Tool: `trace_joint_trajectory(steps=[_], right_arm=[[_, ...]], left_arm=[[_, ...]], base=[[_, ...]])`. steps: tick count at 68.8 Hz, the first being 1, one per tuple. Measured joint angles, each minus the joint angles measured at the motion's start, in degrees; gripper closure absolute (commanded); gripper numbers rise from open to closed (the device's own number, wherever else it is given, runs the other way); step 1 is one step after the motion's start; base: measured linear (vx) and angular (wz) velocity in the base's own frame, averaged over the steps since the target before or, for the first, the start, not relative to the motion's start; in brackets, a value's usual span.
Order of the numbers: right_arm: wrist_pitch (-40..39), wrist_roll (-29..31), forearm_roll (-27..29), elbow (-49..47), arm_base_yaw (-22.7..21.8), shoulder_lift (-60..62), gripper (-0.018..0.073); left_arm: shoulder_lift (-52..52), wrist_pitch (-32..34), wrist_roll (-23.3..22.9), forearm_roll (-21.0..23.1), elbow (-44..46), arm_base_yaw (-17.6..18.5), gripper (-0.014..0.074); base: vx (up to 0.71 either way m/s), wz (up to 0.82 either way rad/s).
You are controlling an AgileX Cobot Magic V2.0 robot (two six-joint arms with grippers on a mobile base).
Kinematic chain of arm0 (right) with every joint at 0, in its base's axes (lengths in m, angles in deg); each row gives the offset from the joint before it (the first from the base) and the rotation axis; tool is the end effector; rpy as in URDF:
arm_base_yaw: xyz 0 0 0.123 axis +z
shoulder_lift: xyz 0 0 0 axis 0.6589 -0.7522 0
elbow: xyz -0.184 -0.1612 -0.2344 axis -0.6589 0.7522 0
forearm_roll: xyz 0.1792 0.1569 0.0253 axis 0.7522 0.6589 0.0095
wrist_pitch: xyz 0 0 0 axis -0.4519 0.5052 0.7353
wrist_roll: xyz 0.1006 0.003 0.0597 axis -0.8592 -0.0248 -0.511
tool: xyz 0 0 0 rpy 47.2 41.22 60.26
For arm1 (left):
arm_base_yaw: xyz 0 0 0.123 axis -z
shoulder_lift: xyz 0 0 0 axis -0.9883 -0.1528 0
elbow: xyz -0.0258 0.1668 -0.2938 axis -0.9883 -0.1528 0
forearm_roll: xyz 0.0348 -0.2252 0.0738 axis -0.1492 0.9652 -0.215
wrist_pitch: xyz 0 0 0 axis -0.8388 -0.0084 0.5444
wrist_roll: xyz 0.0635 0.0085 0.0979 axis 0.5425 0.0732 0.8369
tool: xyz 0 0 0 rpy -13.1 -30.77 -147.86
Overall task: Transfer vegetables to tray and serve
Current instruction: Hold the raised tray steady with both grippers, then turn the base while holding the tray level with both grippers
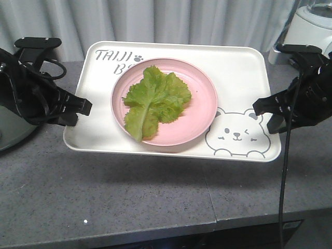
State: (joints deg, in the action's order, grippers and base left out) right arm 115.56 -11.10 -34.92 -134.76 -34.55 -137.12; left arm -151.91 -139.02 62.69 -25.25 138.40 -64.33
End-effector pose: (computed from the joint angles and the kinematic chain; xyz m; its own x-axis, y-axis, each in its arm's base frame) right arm 0.2955 0.0578 0.3697 -0.9151 -0.1574 -0.3712 -0.2323 0.9583 0.1663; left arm 0.2883 -0.1034 0.3789 -0.8618 0.1739 -0.4766 0.2766 0.9485 -0.1542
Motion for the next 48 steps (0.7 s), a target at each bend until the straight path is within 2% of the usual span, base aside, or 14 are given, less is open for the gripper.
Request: trace_joint_trajectory(steps=[48], right_arm=[[0.00,0.05,0.00,0.00,0.00,0.00,0.0565]], left_arm=[[0.00,-0.10,0.00,0.00,0.00,0.00,0.0602]], base=[[-0.02,-0.24]])
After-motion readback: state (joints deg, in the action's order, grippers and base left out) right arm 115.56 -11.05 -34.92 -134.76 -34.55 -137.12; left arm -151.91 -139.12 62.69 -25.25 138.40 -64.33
